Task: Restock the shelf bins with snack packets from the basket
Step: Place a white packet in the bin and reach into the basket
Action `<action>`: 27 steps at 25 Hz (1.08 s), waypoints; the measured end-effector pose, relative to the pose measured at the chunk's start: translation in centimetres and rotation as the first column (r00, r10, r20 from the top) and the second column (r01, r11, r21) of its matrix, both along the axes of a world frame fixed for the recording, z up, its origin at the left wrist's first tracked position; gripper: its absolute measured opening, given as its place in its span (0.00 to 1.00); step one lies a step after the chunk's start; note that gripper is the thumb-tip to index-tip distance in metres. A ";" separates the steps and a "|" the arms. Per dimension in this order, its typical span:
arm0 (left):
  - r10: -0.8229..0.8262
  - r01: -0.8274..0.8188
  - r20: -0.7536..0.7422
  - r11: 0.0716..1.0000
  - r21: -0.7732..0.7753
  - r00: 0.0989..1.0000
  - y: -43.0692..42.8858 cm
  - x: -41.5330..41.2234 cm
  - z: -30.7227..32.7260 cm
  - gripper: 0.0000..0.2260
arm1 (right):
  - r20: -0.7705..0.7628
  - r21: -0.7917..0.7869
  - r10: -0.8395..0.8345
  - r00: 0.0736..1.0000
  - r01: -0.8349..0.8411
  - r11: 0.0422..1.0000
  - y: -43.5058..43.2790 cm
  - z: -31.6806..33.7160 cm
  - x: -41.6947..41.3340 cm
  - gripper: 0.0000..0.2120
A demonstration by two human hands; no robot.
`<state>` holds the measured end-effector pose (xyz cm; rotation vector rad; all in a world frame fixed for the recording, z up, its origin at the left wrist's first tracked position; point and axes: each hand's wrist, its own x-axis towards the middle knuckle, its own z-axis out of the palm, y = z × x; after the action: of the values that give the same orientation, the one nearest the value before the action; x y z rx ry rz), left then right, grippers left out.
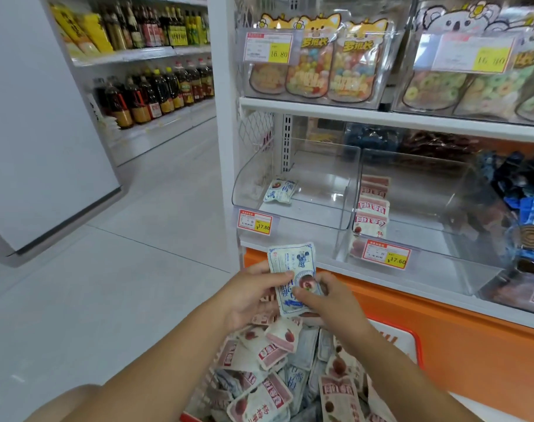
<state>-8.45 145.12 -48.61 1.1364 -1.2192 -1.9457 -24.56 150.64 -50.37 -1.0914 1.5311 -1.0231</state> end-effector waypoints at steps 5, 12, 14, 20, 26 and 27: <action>-0.010 0.053 0.152 0.958 -0.282 0.988 -3.8 2.6 6.3 0.20 | -0.530 -0.046 0.247 0.811 -0.318 0.947 -3.7 9.1 -1.1 0.10; 0.431 -0.445 -0.248 0.896 -0.002 0.868 -8.6 4.1 7.6 0.10 | -0.054 -0.092 -0.136 0.989 0.131 0.987 -20.4 13.5 -1.9 0.08; 0.440 -0.433 -0.301 0.896 0.094 0.846 -9.8 4.3 7.5 0.12 | -0.202 0.081 -0.175 0.964 0.195 0.977 -26.4 10.2 -2.3 0.05; 0.314 -0.315 -0.208 0.949 0.029 0.926 -11.5 5.5 7.5 0.16 | -0.379 0.292 -0.119 0.918 0.241 0.926 -36.0 1.1 -1.8 0.15; 0.375 -0.377 -0.101 0.926 -0.003 0.922 -12.0 6.0 6.9 0.13 | -0.377 0.093 -0.266 0.887 0.322 0.942 -36.9 0.8 -2.2 0.14; 0.381 -0.382 -0.108 0.924 0.013 0.918 -12.1 5.7 7.1 0.12 | -0.385 0.047 -0.275 0.881 0.317 0.947 -37.0 0.9 -2.5 0.18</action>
<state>-2.74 133.03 -41.55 1.1492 -0.8691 -1.6789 -27.09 113.68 -49.48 -1.0344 2.0912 -0.9535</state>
